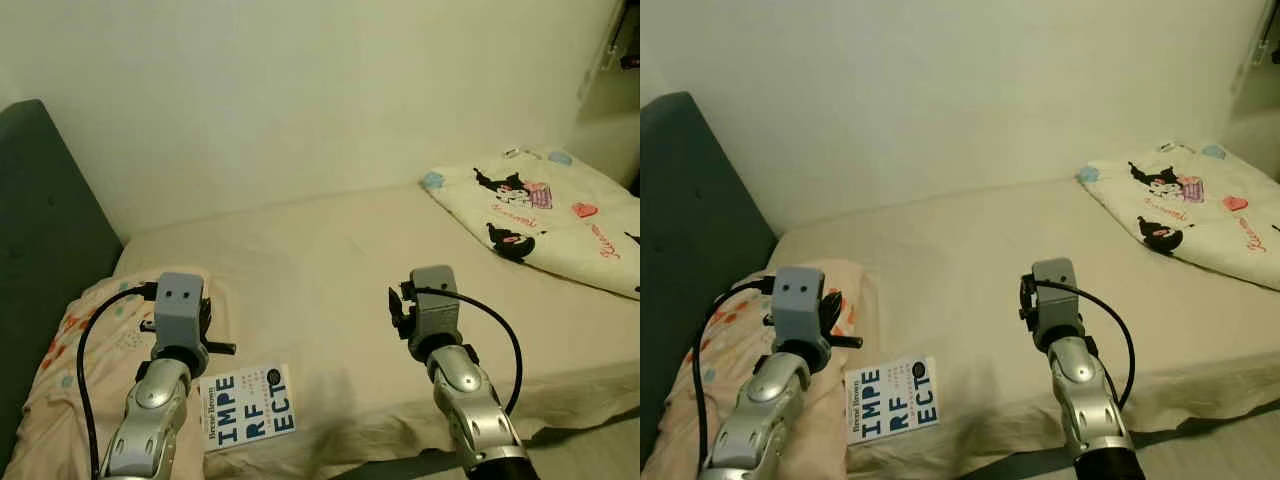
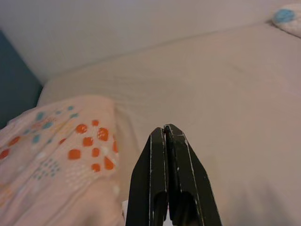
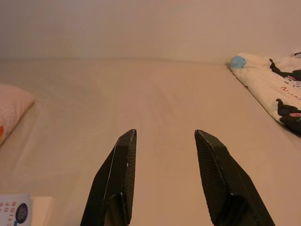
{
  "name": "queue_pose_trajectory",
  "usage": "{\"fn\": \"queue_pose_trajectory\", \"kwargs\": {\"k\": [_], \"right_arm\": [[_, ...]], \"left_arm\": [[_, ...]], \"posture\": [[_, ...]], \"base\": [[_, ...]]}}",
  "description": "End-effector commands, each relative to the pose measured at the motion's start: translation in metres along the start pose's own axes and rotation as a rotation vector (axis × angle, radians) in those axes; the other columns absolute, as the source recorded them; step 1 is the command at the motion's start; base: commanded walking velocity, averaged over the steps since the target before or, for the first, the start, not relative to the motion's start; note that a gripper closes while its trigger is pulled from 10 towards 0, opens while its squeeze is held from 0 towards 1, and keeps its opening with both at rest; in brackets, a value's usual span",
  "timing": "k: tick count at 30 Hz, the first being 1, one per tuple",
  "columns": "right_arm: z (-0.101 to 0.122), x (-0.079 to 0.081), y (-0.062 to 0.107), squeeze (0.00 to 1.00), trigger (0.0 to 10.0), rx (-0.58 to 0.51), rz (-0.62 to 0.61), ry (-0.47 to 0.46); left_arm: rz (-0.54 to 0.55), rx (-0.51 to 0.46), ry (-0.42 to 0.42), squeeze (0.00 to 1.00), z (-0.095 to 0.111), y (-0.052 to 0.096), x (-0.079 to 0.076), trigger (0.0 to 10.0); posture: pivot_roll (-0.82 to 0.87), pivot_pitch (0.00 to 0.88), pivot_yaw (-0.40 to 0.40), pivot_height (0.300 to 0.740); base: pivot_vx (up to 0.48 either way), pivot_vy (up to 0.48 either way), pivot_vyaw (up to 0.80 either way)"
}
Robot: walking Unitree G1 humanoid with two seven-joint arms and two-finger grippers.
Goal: Clean up the room
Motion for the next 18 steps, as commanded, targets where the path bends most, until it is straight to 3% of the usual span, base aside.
{"fn": "queue_pose_trajectory", "kwargs": {"k": [1,4,9,18], "right_arm": [[-0.004,0.009,0.0,0.0,10.0,0.017,0.027,0.013],[-0.004,0.008,0.0,0.0,10.0,0.014,0.018,0.005],[-0.004,-0.002,0.001,0.0,10.0,0.012,-0.025,-0.014],[-0.004,-0.003,0.0,0.0,10.0,0.019,-0.023,-0.019]], "left_arm": [[0.004,0.011,-0.034,0.0,-0.002,0.001,0.004,10.0],[0.005,0.016,-0.034,0.0,-0.003,0.001,0.004,10.0],[0.031,0.03,-0.012,0.0,-0.004,0.0,0.009,10.0],[0.024,0.029,-0.02,0.0,-0.002,-0.001,0.008,10.0]], "posture": [[-0.07,0.03,0.019,0.732],[-0.07,0.032,0.02,0.732],[-0.07,0.032,0.02,0.732],[-0.07,0.036,0.022,0.732]], "base": [[0.0,-0.48,0.8],[0.0,-0.48,0.8],[0.0,0.0,0.0],[0.0,0.0,0.0]]}}
Point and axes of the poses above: a point about 5 cm out from each wrist's last joint towards the gripper, its own y axis pointing back from the gripper into the wrist, its own z axis along the axis of the wrist's last joint, x = y × z, the point moved 6 cm from there along -y, pointing out of the wrist towards the gripper, and after that the axes turned 4 degrees about -y, right-handed, at the moved point
